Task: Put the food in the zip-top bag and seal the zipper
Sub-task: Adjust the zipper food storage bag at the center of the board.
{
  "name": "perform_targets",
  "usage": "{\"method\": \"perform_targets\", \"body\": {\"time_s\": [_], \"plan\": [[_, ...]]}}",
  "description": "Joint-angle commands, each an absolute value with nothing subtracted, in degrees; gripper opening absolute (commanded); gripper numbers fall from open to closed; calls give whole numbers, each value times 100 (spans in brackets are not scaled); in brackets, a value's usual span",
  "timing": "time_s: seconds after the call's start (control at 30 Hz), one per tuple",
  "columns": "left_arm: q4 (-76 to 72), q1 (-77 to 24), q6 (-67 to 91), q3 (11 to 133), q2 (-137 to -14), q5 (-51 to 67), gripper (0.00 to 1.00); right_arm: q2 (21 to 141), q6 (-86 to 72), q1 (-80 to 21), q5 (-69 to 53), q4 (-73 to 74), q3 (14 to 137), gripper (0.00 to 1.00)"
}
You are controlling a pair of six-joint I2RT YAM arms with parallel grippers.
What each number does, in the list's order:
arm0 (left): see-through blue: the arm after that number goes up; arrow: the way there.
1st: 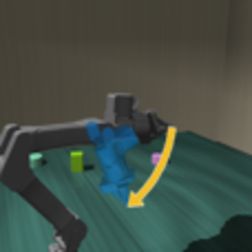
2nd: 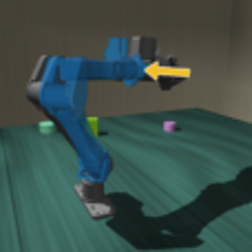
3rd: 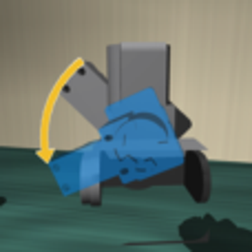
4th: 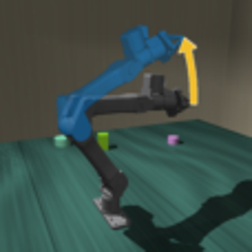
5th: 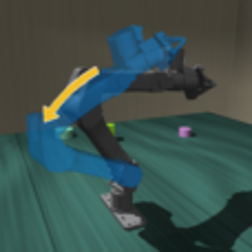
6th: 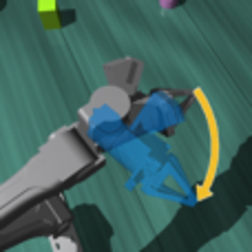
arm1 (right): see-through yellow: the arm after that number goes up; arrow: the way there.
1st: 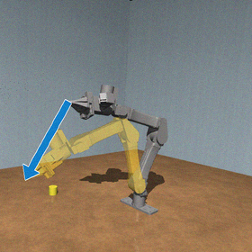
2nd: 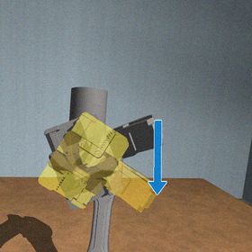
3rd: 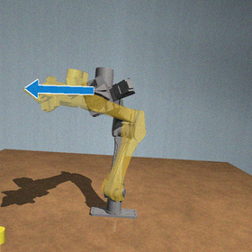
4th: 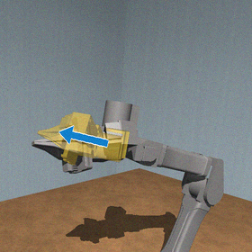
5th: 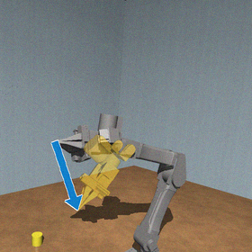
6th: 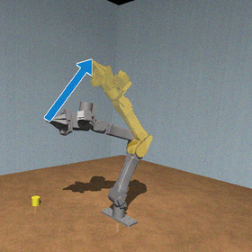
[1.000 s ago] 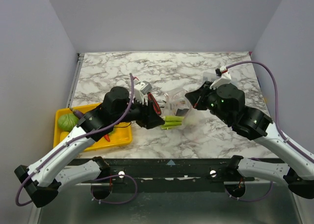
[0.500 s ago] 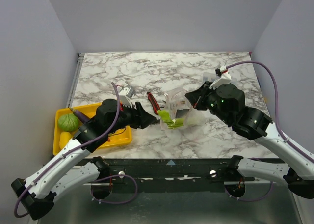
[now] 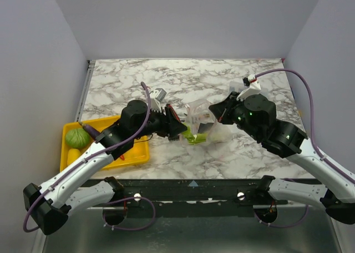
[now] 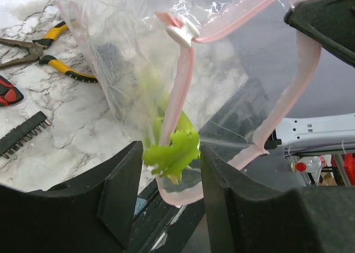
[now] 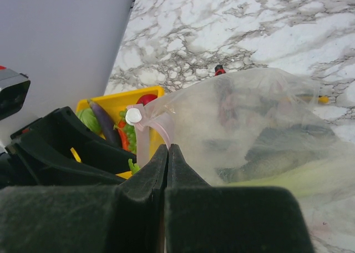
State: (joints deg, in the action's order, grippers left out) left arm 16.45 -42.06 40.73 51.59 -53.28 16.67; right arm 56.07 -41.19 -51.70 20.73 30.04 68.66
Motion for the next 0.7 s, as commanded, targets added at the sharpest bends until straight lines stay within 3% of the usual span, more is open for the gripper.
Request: {"method": "perform_targets", "body": {"time_s": [0.0,0.33,0.37,0.43,0.47,0.53,0.67], "plan": [[1277,-4194,4031,5432,-5757,1831,48,5675,-4171,-5196,1980,2964,6985,1],[1835,-4220,3537,6404,-6561,720,43,5683,-4148,-5194,2004,3081,6957,1],[1874,-4214,3502,6458,-6582,771,36,5686,-4109,-5197,2047,3121,6952,1],[1987,-4219,3472,6547,-6585,878,13,5711,-3950,-5194,2114,3258,6950,1],[2012,-4213,3463,6572,-6561,1017,8,5724,-3819,-5194,2143,3367,6964,1],[2073,-4210,3518,6681,-6523,1397,1,5790,-3537,-5195,2293,3689,7109,1],[2343,-4219,4201,7312,-6563,2480,0,5948,-3076,-5193,3026,4790,7952,1]]}}
